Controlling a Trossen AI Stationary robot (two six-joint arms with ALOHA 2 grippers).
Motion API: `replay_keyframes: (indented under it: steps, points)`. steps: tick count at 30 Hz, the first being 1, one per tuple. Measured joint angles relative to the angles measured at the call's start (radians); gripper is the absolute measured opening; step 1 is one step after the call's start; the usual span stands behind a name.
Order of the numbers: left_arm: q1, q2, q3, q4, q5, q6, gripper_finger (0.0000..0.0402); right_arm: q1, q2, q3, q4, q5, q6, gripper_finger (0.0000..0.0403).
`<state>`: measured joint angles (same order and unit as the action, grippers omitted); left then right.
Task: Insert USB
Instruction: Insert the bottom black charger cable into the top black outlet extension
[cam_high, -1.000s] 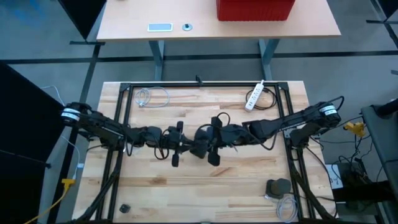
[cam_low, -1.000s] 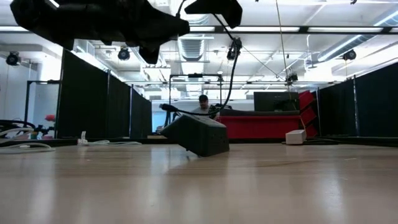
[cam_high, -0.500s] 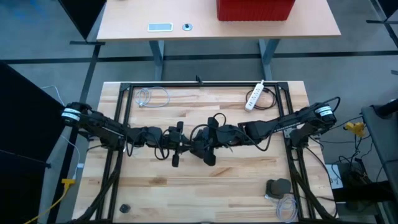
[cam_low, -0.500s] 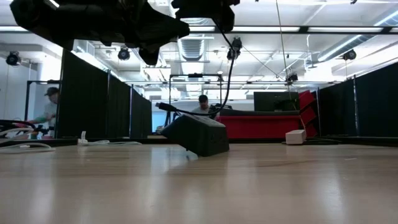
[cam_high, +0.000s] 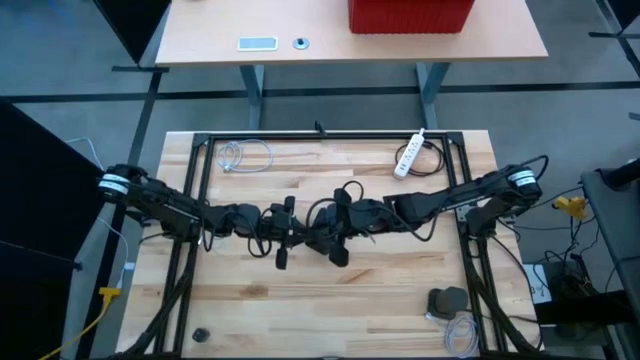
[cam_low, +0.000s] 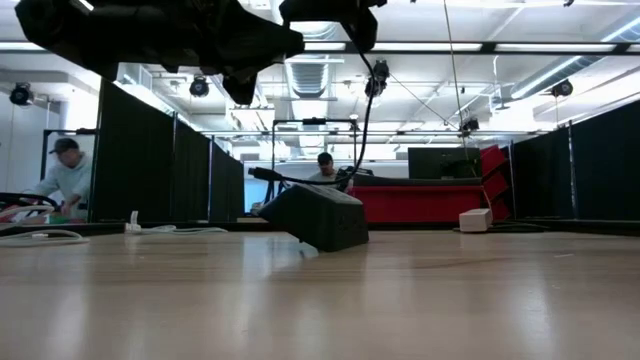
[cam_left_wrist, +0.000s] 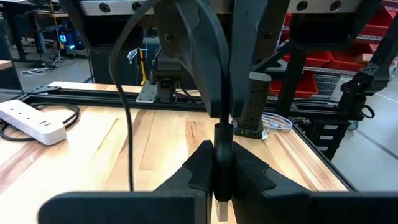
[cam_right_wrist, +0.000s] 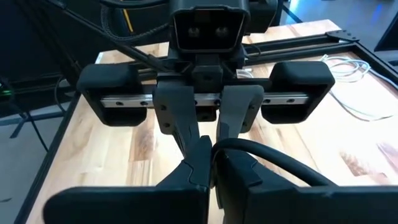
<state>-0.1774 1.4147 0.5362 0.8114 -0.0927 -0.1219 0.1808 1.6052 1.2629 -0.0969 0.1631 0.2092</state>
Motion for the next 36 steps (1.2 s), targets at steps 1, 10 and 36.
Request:
replay_keyframes:
  steps: [1,10,36]
  points:
    - [-0.001,-0.006,0.0,-0.021,0.0,0.003,0.0038,0.007,-0.001,-0.002,-0.021,0.026,0.005,0.0001]
    - [-0.005,-0.084,0.0,-0.298,-0.016,0.031,0.013,0.082,-0.008,-0.032,-0.22,0.276,0.077,0.0001]
    - [0.025,0.113,-0.09,-0.425,-0.231,0.218,0.0144,0.106,-0.188,-0.42,0.027,0.44,0.09,0.0]
